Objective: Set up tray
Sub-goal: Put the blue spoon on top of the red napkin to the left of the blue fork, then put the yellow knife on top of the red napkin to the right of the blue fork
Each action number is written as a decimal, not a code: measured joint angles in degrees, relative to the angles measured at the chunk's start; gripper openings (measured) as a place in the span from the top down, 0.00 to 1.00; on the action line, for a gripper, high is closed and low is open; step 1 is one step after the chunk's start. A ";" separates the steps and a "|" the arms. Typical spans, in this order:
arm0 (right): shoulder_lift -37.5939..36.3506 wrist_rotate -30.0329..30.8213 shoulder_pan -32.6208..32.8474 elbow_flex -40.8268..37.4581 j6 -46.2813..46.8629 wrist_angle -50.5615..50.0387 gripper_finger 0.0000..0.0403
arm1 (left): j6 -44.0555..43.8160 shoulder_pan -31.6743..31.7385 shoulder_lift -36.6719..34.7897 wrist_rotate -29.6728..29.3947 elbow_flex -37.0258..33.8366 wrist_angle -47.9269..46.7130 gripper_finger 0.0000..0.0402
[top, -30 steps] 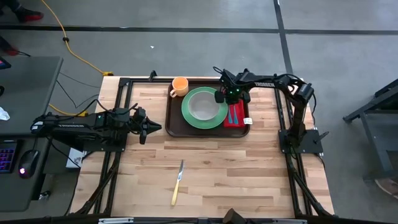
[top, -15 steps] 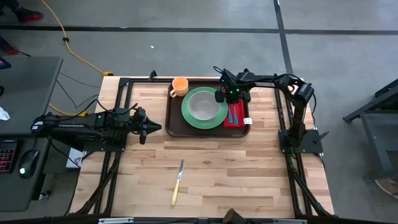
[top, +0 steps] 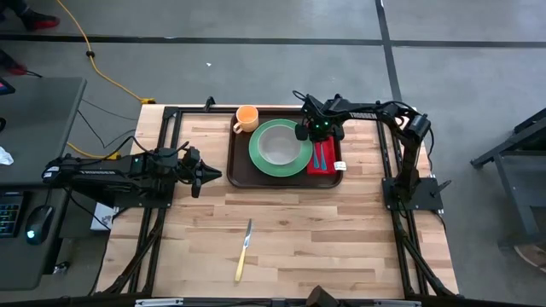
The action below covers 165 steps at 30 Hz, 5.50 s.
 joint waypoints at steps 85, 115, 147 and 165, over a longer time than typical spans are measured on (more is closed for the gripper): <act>-10.24 18.40 22.91 19.71 4.97 -40.70 0.92 | -1.29 0.00 -0.02 7.22 0.00 0.01 0.81; -32.62 37.62 43.71 19.71 7.67 -40.85 0.94 | -6.31 0.00 -0.01 7.07 0.00 0.82 0.81; -44.00 48.50 51.53 19.70 4.66 -49.58 0.96 | -9.41 0.00 4.12 6.85 0.01 2.70 0.81; -66.75 49.20 51.21 -2.93 1.76 -38.69 0.96 | -10.17 0.00 6.74 4.18 0.01 3.28 0.81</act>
